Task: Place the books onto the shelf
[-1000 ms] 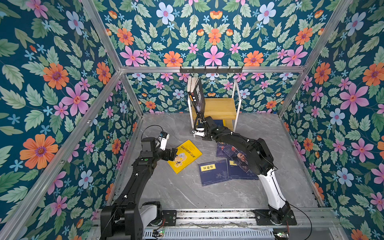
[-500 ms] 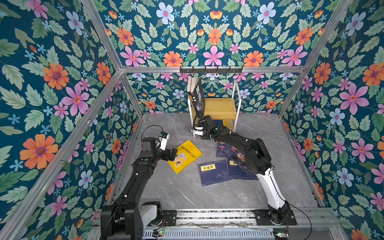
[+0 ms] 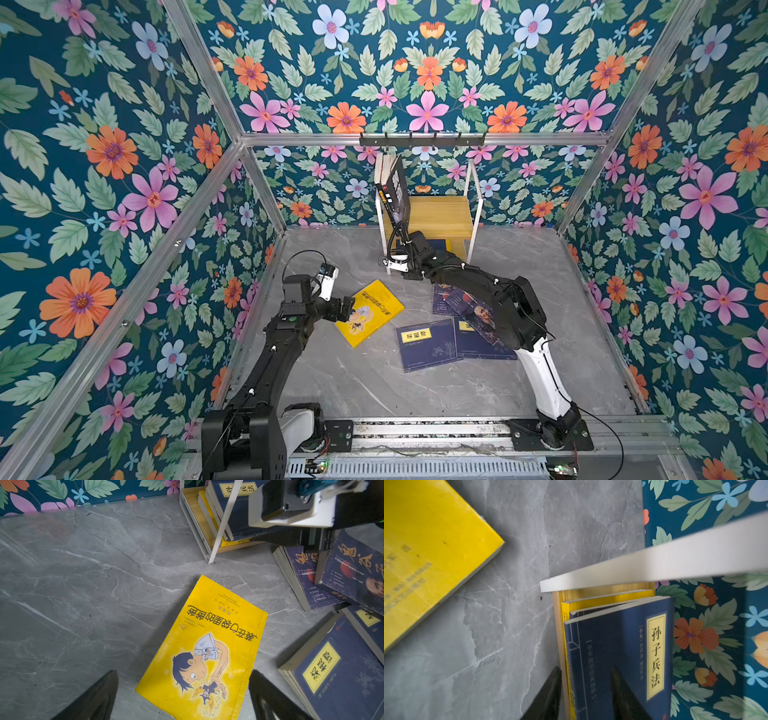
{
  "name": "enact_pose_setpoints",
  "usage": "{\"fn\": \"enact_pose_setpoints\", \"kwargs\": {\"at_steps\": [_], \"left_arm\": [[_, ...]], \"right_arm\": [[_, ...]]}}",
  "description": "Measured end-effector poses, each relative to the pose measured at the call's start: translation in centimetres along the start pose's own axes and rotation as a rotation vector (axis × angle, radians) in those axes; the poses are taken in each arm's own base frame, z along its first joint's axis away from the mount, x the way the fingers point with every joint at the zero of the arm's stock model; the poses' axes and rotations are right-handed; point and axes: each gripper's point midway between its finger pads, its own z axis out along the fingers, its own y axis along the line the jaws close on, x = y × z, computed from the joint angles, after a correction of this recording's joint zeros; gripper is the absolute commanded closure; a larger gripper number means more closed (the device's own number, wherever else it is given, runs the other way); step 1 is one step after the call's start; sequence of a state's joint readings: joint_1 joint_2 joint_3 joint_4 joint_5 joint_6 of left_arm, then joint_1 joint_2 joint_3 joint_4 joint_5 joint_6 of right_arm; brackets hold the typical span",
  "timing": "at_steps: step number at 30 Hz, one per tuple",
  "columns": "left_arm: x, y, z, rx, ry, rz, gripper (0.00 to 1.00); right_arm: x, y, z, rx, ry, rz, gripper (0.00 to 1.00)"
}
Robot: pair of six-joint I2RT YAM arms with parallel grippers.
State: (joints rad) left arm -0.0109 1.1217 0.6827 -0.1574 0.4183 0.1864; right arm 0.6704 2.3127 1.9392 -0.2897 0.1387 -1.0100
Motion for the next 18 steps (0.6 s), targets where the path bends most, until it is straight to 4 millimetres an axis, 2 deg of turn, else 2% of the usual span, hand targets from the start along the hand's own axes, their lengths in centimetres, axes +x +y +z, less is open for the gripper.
{"fn": "enact_pose_setpoints", "kwargs": {"at_steps": [5, 18], "left_arm": [[0.0, 0.0, 0.0, -0.001, 0.000, 0.000, 0.00], [0.1, 0.1, 0.1, -0.001, 0.004, -0.002, 0.00]], "right_arm": [[0.1, 0.1, 0.9, -0.002, 0.004, 0.000, 0.65], [-0.4, -0.8, 0.9, 0.019, -0.005, 0.004, 0.68]]}}
